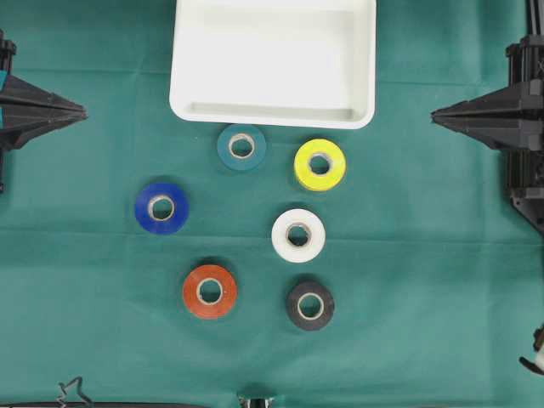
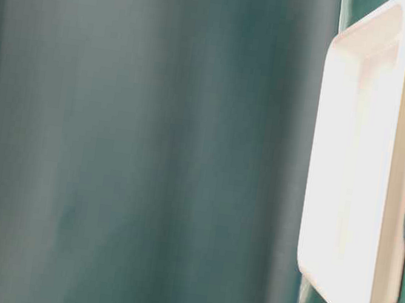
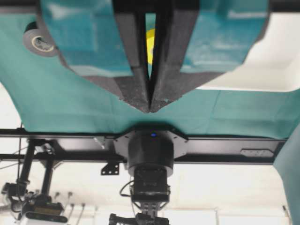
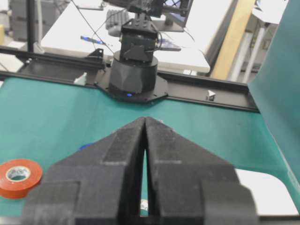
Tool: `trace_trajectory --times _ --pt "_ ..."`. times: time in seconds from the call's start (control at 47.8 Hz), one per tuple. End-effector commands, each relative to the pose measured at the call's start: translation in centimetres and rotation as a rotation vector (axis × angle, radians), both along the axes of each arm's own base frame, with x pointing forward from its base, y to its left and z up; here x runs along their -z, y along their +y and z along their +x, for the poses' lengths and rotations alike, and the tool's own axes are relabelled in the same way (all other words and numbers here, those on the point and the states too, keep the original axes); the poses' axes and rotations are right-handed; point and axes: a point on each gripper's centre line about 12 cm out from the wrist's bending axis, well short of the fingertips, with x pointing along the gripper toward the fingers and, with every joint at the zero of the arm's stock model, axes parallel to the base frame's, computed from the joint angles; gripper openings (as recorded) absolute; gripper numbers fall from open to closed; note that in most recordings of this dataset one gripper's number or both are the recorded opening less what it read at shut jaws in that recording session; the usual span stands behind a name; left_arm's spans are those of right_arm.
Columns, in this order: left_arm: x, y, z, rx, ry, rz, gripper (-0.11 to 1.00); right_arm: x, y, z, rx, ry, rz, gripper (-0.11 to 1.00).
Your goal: Pick up the tape from a random location and place it into the white case.
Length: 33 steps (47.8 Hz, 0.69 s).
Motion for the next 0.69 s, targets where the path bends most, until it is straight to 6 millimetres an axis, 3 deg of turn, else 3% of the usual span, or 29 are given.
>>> trace_trajectory --times 0.0,0.544,0.669 --pt "-0.37 -0.03 0.42 0.001 0.023 0.0 0.01 -0.64 -0.08 0.34 0.004 -0.011 0.006 0.0" --pt "-0.05 -0.09 0.45 0.004 0.054 0.002 0.01 -0.63 -0.07 0.85 0.004 0.08 0.003 0.0" --pt "-0.05 -0.09 0.45 0.004 0.054 0.002 0.13 -0.93 -0.11 0.87 0.005 0.078 0.01 0.04"
